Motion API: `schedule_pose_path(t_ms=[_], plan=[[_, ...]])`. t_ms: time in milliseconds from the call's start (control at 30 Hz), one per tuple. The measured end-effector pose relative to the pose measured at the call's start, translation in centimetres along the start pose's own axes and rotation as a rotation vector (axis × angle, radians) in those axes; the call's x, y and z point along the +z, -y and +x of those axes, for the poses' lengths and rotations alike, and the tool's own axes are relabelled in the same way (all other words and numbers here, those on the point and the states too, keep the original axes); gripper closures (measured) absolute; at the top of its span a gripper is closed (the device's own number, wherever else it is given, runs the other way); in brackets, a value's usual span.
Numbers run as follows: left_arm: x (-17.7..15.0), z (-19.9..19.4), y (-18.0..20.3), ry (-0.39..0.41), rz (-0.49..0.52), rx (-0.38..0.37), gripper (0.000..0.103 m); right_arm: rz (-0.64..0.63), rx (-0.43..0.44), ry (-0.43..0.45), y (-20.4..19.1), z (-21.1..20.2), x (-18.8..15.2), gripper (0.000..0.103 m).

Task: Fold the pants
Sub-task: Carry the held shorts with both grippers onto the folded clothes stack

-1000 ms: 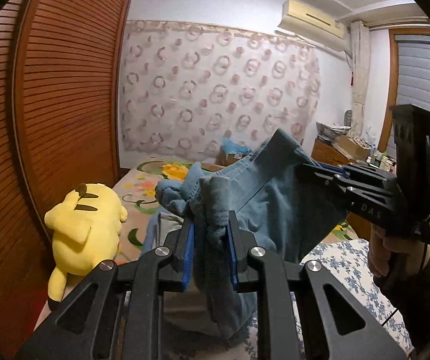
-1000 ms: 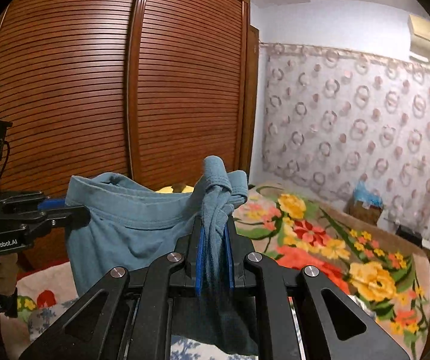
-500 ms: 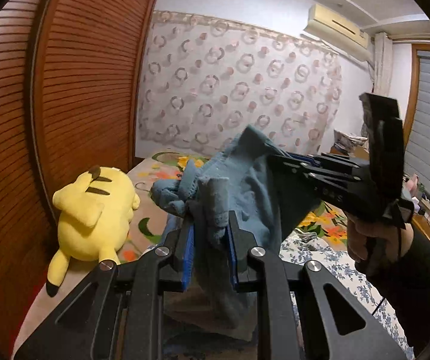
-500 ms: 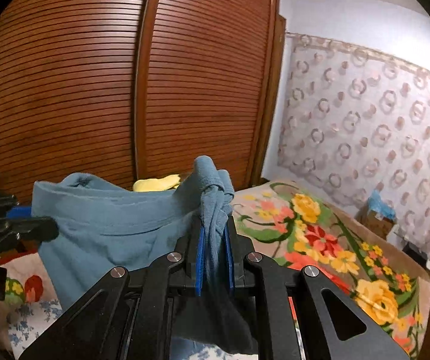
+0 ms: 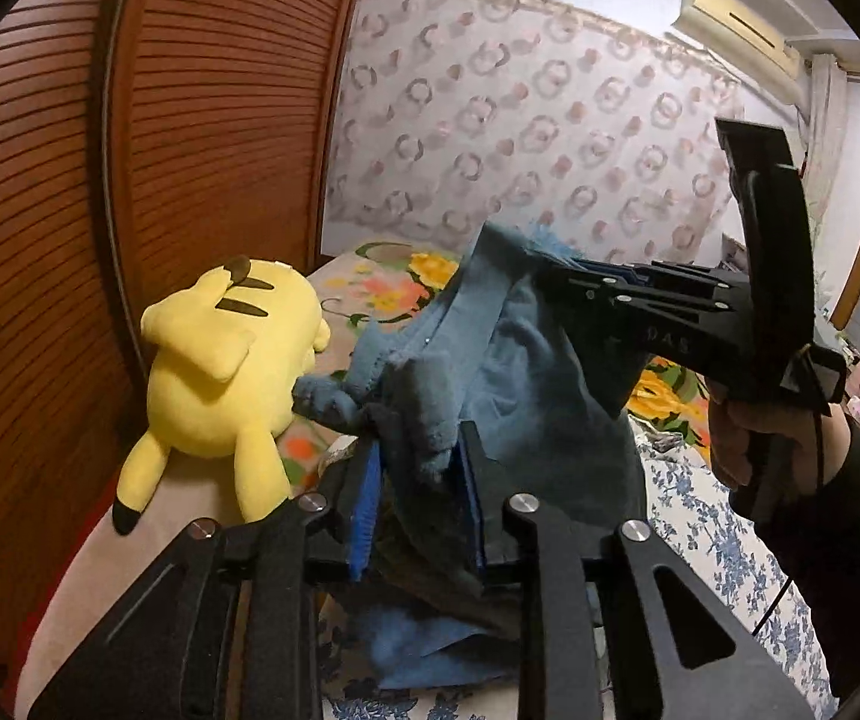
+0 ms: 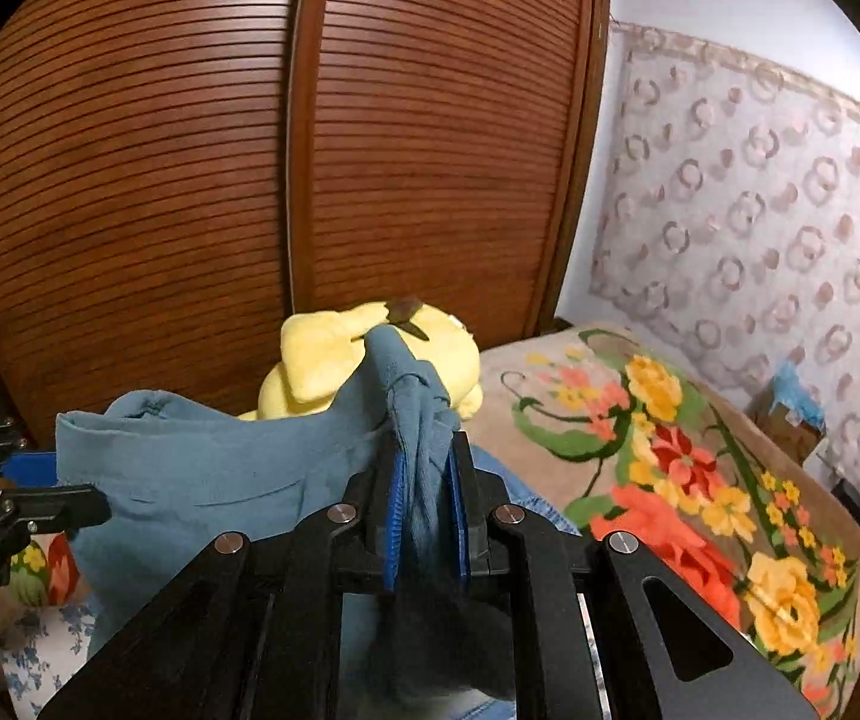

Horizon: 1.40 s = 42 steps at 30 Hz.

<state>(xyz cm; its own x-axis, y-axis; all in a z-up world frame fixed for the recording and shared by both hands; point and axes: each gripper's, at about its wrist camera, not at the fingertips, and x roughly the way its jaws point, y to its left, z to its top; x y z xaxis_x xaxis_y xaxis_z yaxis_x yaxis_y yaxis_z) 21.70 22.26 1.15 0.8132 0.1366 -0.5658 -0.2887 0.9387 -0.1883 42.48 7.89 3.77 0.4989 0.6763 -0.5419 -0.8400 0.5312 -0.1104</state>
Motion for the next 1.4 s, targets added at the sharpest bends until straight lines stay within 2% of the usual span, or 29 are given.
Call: schedule_pose_path(t_ms=[100,167,300,467,700,867,933,1100,1400], plan=[[0.1,-0.4,0.2,0.017,0.011,0.004,0.055,0.033,-0.008,0.010,0.8,-0.5,0.3,0.077],[0.2,-0.9,0.4,0.039,0.022,0.004,0.051,0.061,-0.005,0.030,1.4,-1.4,0.5,0.073],[0.3,-0.9,1.4,0.052,0.064,-0.025,0.050,0.088,0.007,0.047,2.2,-3.3,0.0,0.073],[-0.8,1.0,2.8,-0.040,0.093,-0.072,0.050,0.131,-0.007,-0.038,3.0,-2.1,-2.1,0.073],[-2.8,1.8,3.4,-0.113,0.105,-0.094,0.050,0.219,0.028,-0.051,4.3,-1.5,-2.4,0.073],[-3.7,1.9,4.3,-0.130,0.137,-0.088,0.050,0.213,0.000,-0.087,4.4,0.1,-2.4,0.074],[-4.1,2.2,4.6,-0.147,0.143,-0.094,0.050,0.212,-0.017,-0.098,4.5,0.7,-2.5,0.087],[-4.4,2.8,4.8,-0.164,0.141,-0.104,0.050,0.257,-0.005,-0.144,5.6,2.4,-2.9,0.088],[-4.6,2.9,4.8,-0.162,0.135,-0.107,0.050,0.257,-0.019,-0.138,5.4,3.1,-3.7,0.088]])
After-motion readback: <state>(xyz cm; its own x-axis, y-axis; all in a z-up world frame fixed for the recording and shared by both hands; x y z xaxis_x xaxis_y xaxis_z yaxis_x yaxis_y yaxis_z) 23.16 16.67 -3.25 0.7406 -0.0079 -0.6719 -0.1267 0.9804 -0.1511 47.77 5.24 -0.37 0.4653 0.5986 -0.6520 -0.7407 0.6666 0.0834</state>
